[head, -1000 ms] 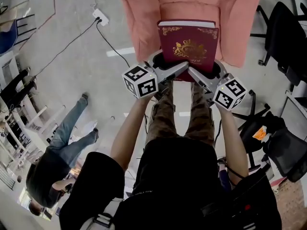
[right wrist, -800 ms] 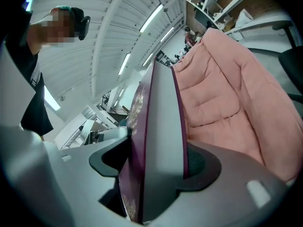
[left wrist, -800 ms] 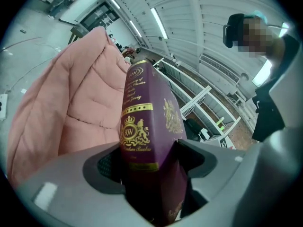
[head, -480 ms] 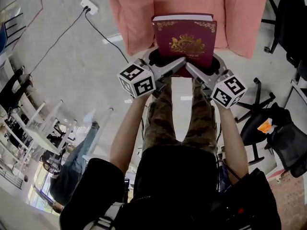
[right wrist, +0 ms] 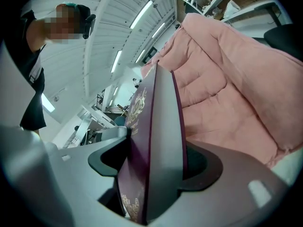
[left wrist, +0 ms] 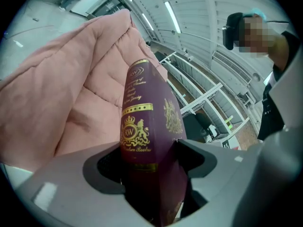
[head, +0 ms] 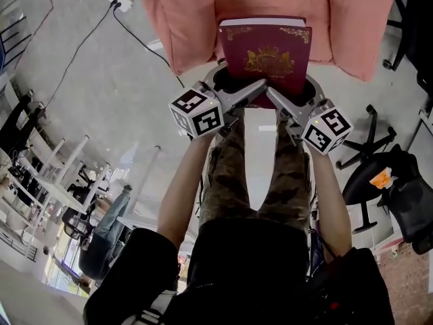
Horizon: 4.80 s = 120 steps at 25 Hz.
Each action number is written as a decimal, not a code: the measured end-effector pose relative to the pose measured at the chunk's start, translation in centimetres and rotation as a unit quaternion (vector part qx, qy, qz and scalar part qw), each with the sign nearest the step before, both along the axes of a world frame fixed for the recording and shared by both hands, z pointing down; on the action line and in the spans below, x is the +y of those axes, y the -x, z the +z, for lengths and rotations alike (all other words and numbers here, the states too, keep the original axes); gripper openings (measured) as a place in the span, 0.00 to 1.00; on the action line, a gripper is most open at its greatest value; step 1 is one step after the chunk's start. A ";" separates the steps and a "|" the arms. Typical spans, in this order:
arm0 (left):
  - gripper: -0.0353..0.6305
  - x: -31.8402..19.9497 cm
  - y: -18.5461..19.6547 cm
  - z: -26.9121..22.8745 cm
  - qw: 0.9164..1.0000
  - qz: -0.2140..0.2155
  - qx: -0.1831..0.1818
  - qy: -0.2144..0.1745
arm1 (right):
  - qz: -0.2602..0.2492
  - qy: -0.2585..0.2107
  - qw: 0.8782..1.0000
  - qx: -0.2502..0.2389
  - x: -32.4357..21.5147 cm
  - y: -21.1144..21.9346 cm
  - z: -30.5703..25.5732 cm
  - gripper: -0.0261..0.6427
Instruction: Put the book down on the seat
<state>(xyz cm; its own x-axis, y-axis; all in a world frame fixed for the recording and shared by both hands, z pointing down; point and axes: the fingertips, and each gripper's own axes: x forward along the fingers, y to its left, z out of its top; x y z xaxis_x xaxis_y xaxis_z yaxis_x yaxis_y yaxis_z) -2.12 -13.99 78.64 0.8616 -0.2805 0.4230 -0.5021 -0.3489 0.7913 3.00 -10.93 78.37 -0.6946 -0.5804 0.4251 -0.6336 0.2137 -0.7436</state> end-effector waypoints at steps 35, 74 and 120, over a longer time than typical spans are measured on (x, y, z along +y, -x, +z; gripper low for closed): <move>0.60 -13.3 -3.7 1.3 0.999 0.004 -0.007 -0.053 | 0.024 -0.046 0.998 0.043 -13.2 -4.4 1.6 0.61; 0.61 -26.7 -6.2 19.1 0.985 -0.017 -0.155 -0.070 | 0.041 0.068 0.991 0.111 -25.9 -8.5 21.0 0.63; 0.28 -10.9 -0.8 -4.5 0.940 0.011 -0.237 -0.245 | -0.003 -0.072 0.968 0.241 -13.2 -3.6 -3.5 0.24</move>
<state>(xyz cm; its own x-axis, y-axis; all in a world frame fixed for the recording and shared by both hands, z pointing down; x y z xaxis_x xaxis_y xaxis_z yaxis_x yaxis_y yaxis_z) -1.36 -24.89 74.15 0.6168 -0.5263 0.5853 -0.7463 -0.6273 0.2224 6.65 -24.16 74.89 -0.4385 -0.6544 0.6160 -0.8983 0.2976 -0.3233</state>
